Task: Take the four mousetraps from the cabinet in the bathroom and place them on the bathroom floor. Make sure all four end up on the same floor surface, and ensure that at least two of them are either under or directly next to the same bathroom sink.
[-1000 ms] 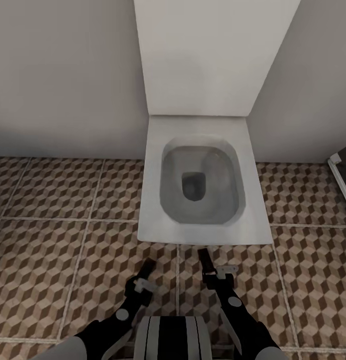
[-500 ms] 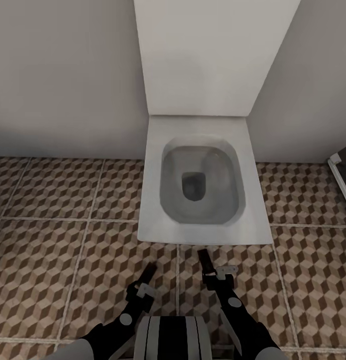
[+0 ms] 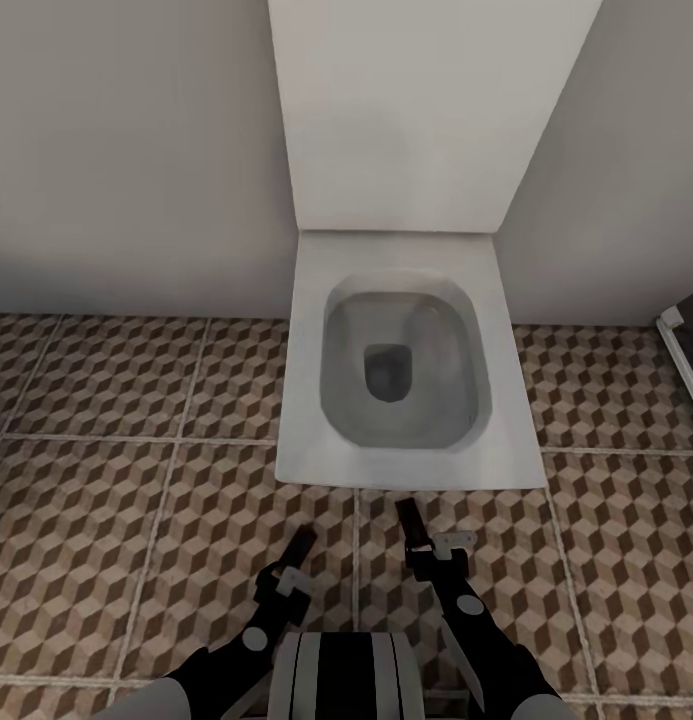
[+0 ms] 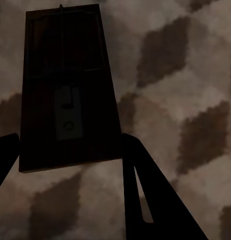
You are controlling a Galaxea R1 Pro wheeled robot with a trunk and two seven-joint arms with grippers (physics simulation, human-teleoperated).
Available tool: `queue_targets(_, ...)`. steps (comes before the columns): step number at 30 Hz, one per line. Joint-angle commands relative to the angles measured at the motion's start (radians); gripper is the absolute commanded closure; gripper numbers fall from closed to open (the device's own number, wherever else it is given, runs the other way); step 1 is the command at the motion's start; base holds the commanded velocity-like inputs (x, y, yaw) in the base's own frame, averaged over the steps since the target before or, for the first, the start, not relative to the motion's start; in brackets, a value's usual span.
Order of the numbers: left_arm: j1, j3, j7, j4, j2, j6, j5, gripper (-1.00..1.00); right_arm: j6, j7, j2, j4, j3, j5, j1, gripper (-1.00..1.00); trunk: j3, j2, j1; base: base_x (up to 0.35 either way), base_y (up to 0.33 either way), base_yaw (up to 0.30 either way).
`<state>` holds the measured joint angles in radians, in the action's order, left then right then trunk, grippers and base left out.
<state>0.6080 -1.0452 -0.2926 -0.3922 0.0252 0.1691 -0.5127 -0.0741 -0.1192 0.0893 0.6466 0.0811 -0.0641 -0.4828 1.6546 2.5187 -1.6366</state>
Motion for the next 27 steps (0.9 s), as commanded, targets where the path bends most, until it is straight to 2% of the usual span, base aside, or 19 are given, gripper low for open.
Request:
queue_targets(1, 0.001, -0.009, -0.009, 0.0, 0.0, 0.004, -0.005, 1.0, -0.001, -0.008, 0.0, -0.001, 0.003, -0.003, 0.0, 1.0, 0.0, 0.0, 0.0, 0.0, 0.0, 0.0)
queue_targets(26, 0.001, -0.009, -0.01, -0.005, 0.01, 0.004, -0.004, 1.0, -0.001, -0.008, 0.0, -0.001, 0.003, -0.004, 0.0, 1.0, 0.0, 0.0, 0.0, 0.0, 0.0, 0.0)
queue_targets(27, 0.001, -0.009, -0.01, -0.005, 0.01, 0.004, -0.004, 1.0, -0.001, -0.008, 0.0, -0.001, 0.003, -0.004, 0.0, -1.0, 0.0, 0.0, 0.0, 0.0, 0.0, 0.0)
